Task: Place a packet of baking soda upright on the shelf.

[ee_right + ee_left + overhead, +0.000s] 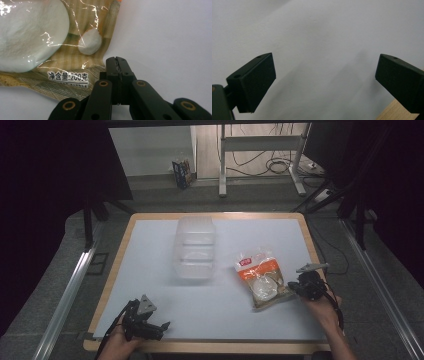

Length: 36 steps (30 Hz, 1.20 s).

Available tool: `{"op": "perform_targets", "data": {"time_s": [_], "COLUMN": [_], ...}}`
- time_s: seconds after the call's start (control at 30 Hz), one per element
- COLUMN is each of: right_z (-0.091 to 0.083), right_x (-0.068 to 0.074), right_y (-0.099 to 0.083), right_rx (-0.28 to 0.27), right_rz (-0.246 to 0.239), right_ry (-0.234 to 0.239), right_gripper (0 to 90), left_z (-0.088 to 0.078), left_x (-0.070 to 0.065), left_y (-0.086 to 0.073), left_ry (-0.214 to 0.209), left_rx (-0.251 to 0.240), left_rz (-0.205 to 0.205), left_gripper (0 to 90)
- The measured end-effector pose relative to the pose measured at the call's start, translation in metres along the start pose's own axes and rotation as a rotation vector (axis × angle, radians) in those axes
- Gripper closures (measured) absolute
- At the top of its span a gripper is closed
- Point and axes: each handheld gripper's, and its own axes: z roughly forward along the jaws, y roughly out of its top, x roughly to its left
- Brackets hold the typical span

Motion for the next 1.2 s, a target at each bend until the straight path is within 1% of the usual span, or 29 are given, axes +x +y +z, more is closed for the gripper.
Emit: {"op": "perform_targets", "data": {"time_s": [0.23,0.43,0.6,0.73,0.83,0.9,0.97,1.07,1.2], "right_z": [-0.003,-0.007,-0.01,-0.01,-0.01,-0.01,-0.01,-0.01,-0.01], "right_x": [0.002,0.009,0.017,0.026,0.033,0.037,0.04,0.043,0.045], "right_y": [-0.004,-0.009,-0.012,-0.012,-0.011,-0.011,-0.011,-0.011,-0.012], "right_rx": [-0.002,0.006,0.018,0.027,0.036,0.04,0.042,0.045,0.043], "right_rz": [0.021,0.009,-0.014,-0.036,-0.069,-0.083,-0.087,-0.096,-0.09], "right_ry": [0.004,0.021,0.04,0.064,0.057,0.054,0.068,0.072,0.109], "right_gripper": [88.6,88.7,88.7,88.7,88.7,88.7,88.7,88.7,88.7], "left_z": [0.0,0.0,0.001,0.001,0.001,0.001,0.001,0.001,0.002], "left_x": [-0.001,-0.001,-0.002,-0.002,-0.002,-0.002,-0.002,-0.003,-0.003], "left_y": [0.0,0.0,0.0,0.001,0.001,0.001,0.001,0.001,0.001], "left_ry": [0.004,0.005,0.007,0.008,0.008,0.009,0.009,0.009,0.009], "left_rx": [0.004,0.007,0.007,0.009,0.009,0.009,0.01,0.012,0.014], "left_rz": [0.009,0.014,0.01,0.013,0.014,0.014,0.015,0.018,0.019], "left_gripper": [3.1,3.1,3.2,3.2,3.2,3.2,3.2,3.3,3.3]}}
